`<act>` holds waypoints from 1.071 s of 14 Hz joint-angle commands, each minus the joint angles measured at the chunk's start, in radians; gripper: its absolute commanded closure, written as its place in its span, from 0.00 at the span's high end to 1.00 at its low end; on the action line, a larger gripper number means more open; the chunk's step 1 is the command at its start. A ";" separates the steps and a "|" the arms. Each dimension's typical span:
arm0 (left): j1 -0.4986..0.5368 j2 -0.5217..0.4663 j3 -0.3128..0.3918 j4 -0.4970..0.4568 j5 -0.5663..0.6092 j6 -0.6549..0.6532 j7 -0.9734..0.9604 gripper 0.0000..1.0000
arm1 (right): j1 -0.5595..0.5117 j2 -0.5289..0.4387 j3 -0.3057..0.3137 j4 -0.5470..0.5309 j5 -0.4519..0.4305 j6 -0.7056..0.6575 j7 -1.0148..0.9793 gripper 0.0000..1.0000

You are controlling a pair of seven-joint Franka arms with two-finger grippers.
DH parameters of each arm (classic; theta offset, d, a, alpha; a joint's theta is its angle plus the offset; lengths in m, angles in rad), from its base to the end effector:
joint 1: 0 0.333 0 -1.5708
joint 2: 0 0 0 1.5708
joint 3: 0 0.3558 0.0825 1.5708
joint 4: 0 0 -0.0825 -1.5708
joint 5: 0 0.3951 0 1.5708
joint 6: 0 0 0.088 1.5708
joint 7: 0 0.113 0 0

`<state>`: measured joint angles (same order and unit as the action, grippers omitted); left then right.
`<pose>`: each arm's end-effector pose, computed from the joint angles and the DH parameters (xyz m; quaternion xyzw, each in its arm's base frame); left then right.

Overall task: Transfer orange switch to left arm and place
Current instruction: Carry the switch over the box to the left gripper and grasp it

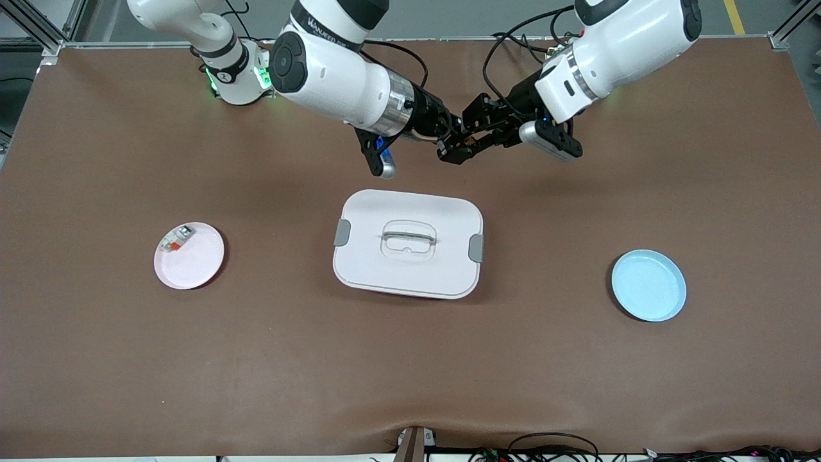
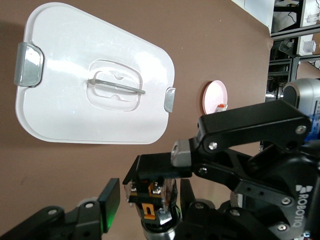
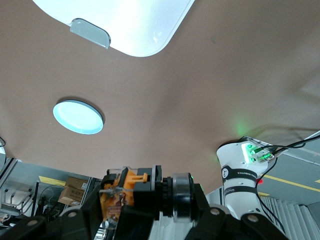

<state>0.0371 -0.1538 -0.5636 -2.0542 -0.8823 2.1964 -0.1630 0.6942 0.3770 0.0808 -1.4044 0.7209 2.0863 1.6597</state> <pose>0.4565 -0.3196 0.5625 0.9308 0.0302 0.0094 0.3641 0.5052 0.5302 0.5653 -0.7754 0.5109 0.2728 0.2517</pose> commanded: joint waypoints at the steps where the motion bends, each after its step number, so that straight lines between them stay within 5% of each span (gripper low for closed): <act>1: 0.004 0.013 -0.012 -0.004 -0.044 0.016 0.022 0.41 | 0.013 0.014 -0.010 0.028 0.015 -0.003 0.017 0.14; 3: 0.004 0.019 -0.012 -0.004 -0.063 0.016 0.022 0.37 | 0.011 0.014 -0.010 0.030 0.015 -0.003 0.017 0.14; 4: 0.004 0.019 -0.012 -0.004 -0.063 0.016 0.022 0.27 | 0.011 0.014 -0.010 0.030 0.015 -0.003 0.017 0.14; 5: 0.004 0.019 -0.013 -0.004 -0.063 0.016 0.022 0.07 | 0.011 0.014 -0.010 0.030 0.015 -0.003 0.015 0.14; 6: 0.004 0.019 -0.015 -0.003 -0.063 0.014 0.022 0.00 | 0.011 0.014 -0.010 0.030 0.014 -0.003 0.017 0.14; 11: 0.007 0.016 -0.013 0.020 -0.044 0.013 0.020 0.00 | 0.008 0.014 -0.012 0.030 0.014 -0.003 0.012 0.27; 15: 0.014 0.019 -0.012 0.049 0.074 0.006 0.017 0.00 | 0.008 0.014 -0.012 0.030 0.014 -0.005 0.014 1.00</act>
<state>0.0406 -0.1371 -0.5648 -2.0308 -0.8758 2.2020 -0.1573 0.6946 0.3801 0.0754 -1.3959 0.7228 2.0961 1.6598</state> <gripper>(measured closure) 0.639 0.233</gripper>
